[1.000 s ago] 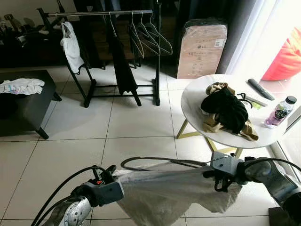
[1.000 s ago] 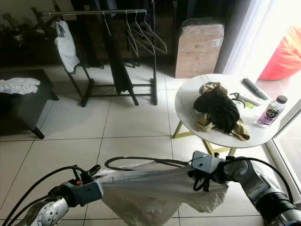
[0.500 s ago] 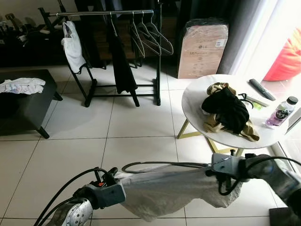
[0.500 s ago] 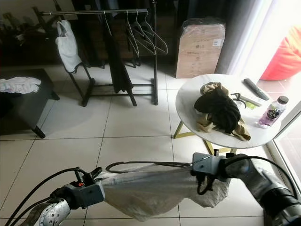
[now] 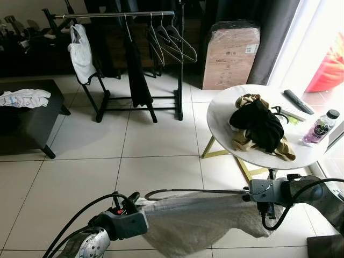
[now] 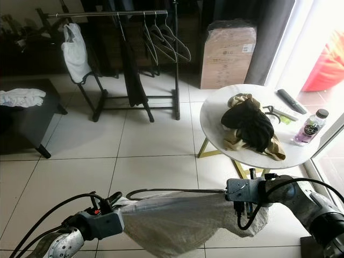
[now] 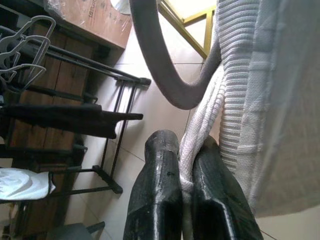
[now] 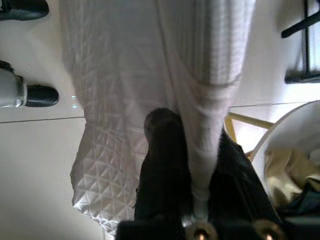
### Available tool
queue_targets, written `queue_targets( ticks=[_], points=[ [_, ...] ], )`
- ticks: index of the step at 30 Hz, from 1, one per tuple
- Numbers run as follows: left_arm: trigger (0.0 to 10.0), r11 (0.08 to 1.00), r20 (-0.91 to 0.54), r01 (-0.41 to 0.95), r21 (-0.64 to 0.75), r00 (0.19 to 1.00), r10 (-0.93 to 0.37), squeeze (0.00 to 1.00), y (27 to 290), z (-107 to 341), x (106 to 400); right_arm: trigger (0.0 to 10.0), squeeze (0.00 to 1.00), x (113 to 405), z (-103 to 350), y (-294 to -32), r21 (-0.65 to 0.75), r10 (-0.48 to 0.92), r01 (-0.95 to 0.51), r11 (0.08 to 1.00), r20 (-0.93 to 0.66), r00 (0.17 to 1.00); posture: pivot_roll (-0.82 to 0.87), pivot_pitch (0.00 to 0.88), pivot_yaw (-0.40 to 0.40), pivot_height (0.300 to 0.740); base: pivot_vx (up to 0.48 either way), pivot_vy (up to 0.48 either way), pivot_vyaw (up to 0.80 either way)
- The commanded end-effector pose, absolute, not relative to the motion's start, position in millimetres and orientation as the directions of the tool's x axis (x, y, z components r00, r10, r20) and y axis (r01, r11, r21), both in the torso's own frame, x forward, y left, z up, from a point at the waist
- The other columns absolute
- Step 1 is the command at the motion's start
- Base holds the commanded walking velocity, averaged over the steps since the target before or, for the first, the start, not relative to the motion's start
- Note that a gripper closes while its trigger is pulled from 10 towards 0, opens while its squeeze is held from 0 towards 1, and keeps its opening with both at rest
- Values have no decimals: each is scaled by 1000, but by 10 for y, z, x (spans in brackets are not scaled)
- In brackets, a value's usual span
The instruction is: Hang hanger
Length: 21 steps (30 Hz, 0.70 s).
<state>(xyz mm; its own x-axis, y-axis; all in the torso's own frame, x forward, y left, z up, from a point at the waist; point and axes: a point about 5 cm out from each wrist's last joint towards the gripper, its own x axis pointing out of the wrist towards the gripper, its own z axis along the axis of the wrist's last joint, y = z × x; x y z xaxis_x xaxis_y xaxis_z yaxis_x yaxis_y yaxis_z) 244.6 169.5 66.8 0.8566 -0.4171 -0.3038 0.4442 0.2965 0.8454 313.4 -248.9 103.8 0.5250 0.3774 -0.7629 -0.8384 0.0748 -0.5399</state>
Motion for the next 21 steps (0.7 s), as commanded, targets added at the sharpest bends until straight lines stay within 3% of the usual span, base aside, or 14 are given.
queue_targets(
  ticks=[1,4,7,8,21],
  points=[
    [0,252,-457,432,866,888,45,0,2737,529,2347,0,0,2741,1246,-3808,-525,-145,-808,267,-851,505,-93,185,20,740,0,0,0],
    [0,257,-446,419,871,893,55,0,2745,535,2351,0,0,2774,1229,-3723,-519,-60,-794,316,-846,530,-93,185,20,740,0,0,0],
    [0,257,-446,419,871,893,55,0,2745,535,2351,0,0,2774,1229,-3723,-519,-60,-794,316,-846,530,-93,185,20,740,0,0,0],
    [0,259,-441,413,873,895,58,0,2746,538,2352,0,0,2819,1240,-3663,-524,-3,-769,367,-827,562,-94,185,19,740,0,0,0],
    [0,259,-441,413,873,895,58,0,2746,538,2352,0,0,2819,1240,-3663,-524,-3,-769,367,-827,562,-94,185,19,740,0,0,0]
  ],
)
